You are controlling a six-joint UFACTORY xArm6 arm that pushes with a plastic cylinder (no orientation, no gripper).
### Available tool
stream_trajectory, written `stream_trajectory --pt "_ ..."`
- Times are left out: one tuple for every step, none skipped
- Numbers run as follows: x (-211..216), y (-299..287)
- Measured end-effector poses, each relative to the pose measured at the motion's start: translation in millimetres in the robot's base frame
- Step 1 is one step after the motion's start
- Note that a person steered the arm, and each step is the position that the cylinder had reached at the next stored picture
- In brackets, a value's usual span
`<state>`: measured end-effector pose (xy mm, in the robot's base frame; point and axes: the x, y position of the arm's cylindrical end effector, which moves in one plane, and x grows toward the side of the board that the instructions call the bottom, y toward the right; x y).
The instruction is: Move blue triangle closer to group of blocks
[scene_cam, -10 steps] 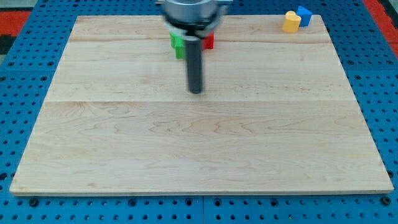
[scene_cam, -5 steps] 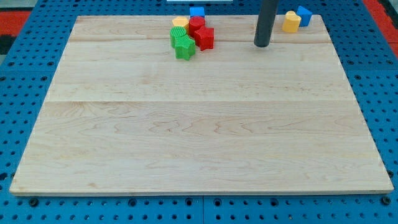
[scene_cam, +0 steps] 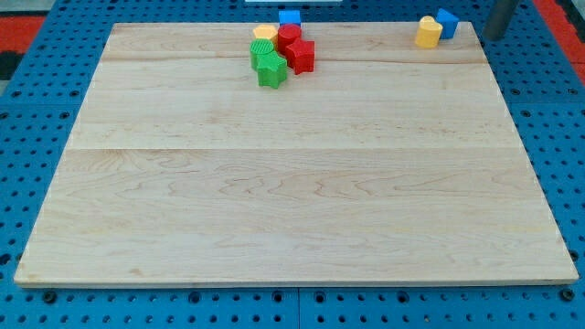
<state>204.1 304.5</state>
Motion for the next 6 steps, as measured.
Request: stream_trajectory --pt "-12 -7" --pt "-13 -10" --pt "-13 -50" --pt "-12 -95" --pt "-12 -142" --pt "5 -178"
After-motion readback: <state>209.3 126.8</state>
